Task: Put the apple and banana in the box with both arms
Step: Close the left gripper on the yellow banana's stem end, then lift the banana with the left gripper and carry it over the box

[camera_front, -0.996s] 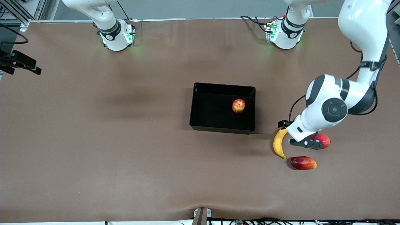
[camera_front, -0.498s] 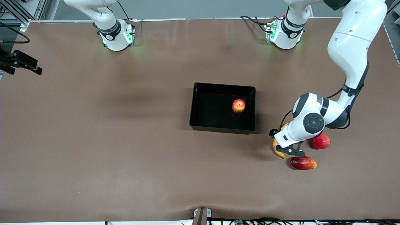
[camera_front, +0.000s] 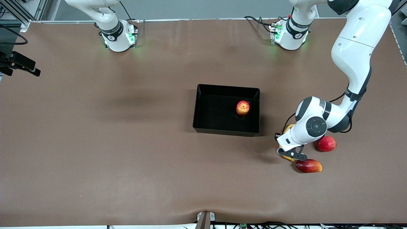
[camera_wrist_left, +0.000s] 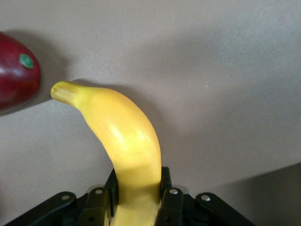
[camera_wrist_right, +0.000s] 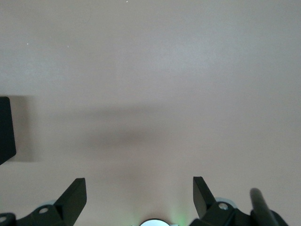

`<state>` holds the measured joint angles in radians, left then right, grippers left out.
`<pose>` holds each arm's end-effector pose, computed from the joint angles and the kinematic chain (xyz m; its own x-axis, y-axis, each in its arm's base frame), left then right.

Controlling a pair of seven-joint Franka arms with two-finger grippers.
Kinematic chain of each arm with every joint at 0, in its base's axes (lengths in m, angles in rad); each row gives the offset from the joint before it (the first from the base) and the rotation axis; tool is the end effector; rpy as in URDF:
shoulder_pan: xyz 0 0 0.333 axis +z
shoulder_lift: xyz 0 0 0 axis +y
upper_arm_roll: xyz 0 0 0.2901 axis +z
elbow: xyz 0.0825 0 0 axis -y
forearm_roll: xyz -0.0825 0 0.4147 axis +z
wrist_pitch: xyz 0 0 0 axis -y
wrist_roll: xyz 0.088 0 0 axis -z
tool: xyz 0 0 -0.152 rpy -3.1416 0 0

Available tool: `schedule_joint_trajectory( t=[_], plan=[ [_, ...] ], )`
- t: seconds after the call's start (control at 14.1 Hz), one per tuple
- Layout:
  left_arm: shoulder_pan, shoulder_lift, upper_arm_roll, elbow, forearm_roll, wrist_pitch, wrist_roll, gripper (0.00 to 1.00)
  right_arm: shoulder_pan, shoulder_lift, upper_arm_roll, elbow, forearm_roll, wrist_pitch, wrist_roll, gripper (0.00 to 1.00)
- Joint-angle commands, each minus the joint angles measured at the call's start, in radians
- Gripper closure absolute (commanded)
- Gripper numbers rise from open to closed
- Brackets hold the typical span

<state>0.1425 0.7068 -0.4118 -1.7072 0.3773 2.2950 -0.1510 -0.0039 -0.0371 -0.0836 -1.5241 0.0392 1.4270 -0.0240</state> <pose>0.6536 -0.1552 0.1171 0.9562 -0.2899 -0.0400 -0.2906 -0.9568 -0.0122 0.5551 -0.0430 0.5859 0.9966 -0.0575 -0.0589 -0.0601 -0.9972 -0.0436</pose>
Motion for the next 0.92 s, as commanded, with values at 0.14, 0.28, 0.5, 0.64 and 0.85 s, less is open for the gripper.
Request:
schedule_joint_trajectory(
  t=[0.14,0.28,0.5,0.64,0.85],
  plan=[
    [0.014,-0.203,-0.106,-0.017,-0.047,-0.188,0.010,1.00,-0.019,-0.012,0.024,-0.002,-0.002,0.004,0.015,0.00],
    [0.014,-0.262,-0.160,-0.012,-0.078,-0.271,-0.008,1.00,-0.016,-0.012,0.025,-0.002,-0.002,0.003,0.015,0.00],
    [0.008,-0.311,-0.195,0.007,-0.225,-0.321,-0.076,1.00,-0.010,-0.012,0.030,-0.004,0.001,0.006,0.015,0.00],
    [-0.003,-0.308,-0.247,0.011,-0.241,-0.321,-0.213,1.00,-0.008,-0.012,0.030,-0.005,-0.008,0.006,0.003,0.00],
    [-0.073,-0.267,-0.280,0.046,-0.232,-0.307,-0.448,1.00,-0.008,-0.012,0.028,-0.008,-0.041,0.009,-0.045,0.00]
  ],
)
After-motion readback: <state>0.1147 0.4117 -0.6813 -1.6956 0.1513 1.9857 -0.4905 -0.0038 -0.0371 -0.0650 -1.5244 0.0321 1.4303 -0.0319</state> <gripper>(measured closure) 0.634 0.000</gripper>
